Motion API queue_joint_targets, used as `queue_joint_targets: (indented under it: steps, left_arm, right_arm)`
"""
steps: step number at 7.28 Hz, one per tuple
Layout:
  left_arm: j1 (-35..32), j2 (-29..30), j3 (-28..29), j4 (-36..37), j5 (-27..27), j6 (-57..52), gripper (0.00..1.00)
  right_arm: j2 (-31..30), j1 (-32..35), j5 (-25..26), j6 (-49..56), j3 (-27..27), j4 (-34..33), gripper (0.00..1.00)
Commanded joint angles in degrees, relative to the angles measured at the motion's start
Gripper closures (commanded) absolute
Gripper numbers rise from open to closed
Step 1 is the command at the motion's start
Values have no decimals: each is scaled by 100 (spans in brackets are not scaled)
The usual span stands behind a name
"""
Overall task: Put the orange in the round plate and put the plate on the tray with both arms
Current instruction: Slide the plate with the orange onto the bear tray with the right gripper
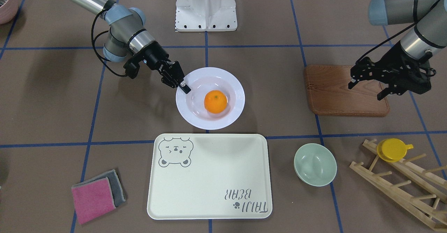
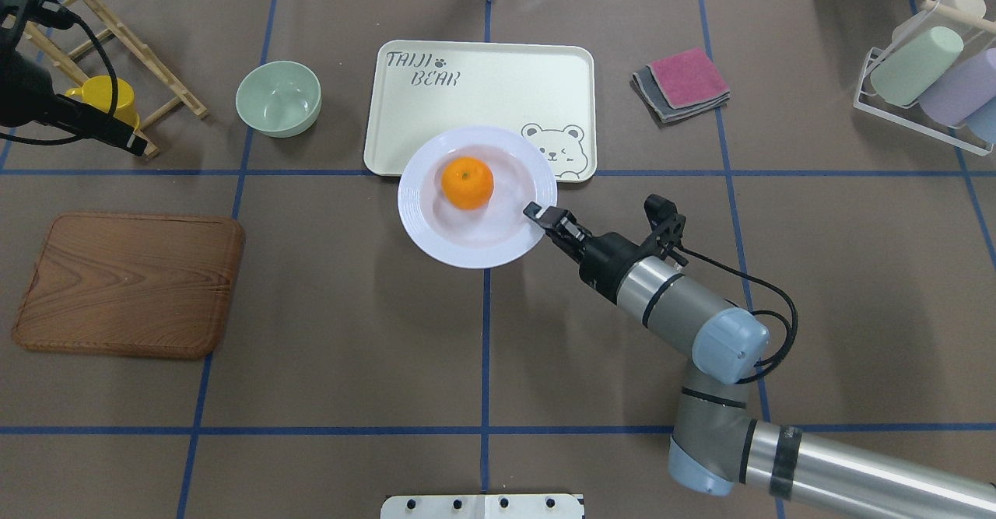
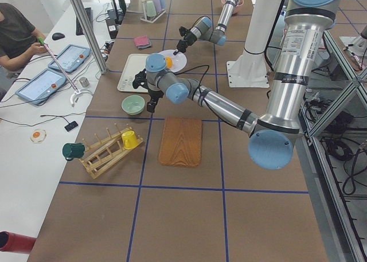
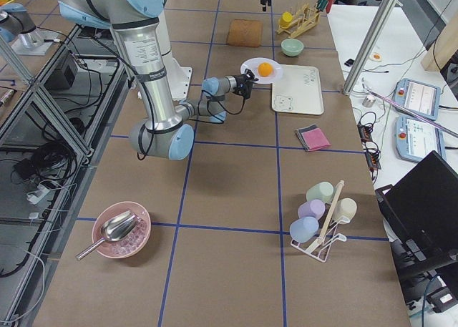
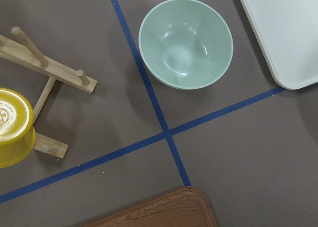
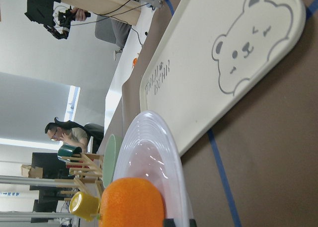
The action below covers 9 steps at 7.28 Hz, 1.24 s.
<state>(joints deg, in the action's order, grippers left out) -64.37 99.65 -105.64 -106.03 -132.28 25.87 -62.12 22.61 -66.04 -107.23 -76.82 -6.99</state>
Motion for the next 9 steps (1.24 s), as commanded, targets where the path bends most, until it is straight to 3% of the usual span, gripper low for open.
queue_joint_targets:
  steps: [1, 2, 3, 4, 5, 6, 7, 9]
  left_arm:
    - [-154, -173, -228, 21, 9, -3, 1]
    - [-216, -182, -229, 30, 9, -3, 1]
    - [-225, -182, -229, 39, 9, -3, 1]
    - [-251, -174, -229, 39, 9, -3, 1]
    - [-251, -165, -229, 47, 17, -3, 1]
    - [-243, -139, -229, 47, 18, -3, 1]
    - [-243, -121, -220, 47, 26, -3, 1]
    - [-234, -103, -211, 47, 53, 6, 1]
  right_arm:
    - [1187, 654, -6, -464, 1146, -880, 99]
    - [1306, 752, -14, -648, 1430, -1057, 99]
    - [1734, 779, -6, -703, 2077, -1172, 96]
    - [1808, 780, -6, -799, 2223, -1277, 96]
    - [1800, 771, -23, -808, 2268, -1304, 72]
    - [1808, 771, -41, -817, 2233, -1305, 9]
    - [1556, 771, -136, -765, 1798, -1305, 0]
    - [434, 823, -697, -433, 280, -1279, 0]
